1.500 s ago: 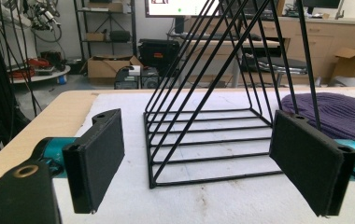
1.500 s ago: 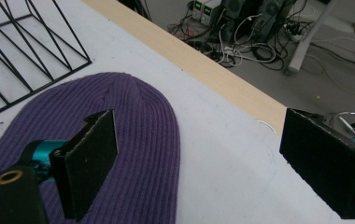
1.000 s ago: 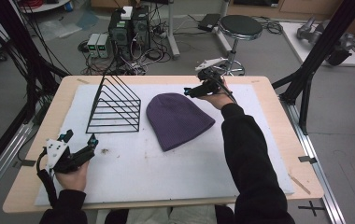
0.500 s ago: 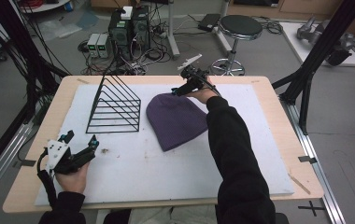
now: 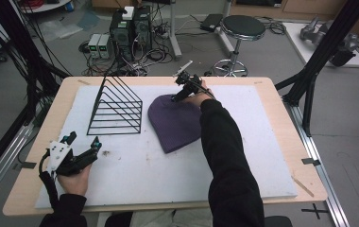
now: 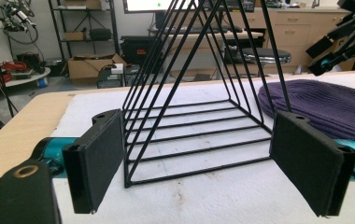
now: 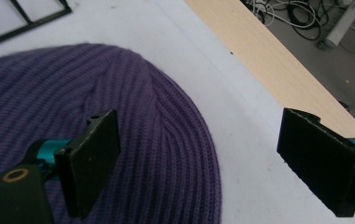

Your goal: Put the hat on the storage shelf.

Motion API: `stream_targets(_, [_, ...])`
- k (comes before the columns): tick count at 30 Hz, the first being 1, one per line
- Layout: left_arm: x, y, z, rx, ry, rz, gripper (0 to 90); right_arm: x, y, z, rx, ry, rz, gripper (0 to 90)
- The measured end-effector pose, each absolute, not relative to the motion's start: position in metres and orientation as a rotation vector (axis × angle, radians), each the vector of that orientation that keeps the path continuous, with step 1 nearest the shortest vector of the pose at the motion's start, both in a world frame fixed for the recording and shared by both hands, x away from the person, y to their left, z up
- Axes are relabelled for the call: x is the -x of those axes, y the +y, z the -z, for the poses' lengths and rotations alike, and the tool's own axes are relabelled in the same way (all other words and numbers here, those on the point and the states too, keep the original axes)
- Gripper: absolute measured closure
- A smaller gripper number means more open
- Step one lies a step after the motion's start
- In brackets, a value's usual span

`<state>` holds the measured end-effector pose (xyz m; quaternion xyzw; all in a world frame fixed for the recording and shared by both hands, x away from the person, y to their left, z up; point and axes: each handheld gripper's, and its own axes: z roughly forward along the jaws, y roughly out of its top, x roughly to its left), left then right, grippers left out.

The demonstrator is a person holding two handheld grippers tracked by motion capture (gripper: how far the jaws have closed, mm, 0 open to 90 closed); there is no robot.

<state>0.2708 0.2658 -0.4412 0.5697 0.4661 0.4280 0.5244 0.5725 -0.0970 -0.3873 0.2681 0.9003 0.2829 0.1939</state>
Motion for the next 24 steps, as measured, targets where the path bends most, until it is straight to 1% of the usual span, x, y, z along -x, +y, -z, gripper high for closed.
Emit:
stream_targets(6, [-0.272, 0.267, 0.441, -1.363, 1.119, -1.023, 18.3, -0.581, -0.102, 0.4, -0.763, 2.527, -0.738, 12.6])
stream_targets(13, [-0.273, 0.265, 0.442, -1.367, 1.117, -1.017, 18.3, -0.583, -0.101, 0.408, -0.769, 2.592, -0.753, 12.6])
stream_targets(18, [-0.274, 0.265, 0.442, -1.364, 1.115, -1.016, 18.3, -0.582, -0.094, 0.423, -0.746, 2.649, -0.678, 12.5])
stream_targets(24, [-0.276, 0.263, 0.442, -1.374, 1.109, -1.005, 18.3, -0.586, -0.095, 0.428, -0.846, 2.656, -0.728, 12.3])
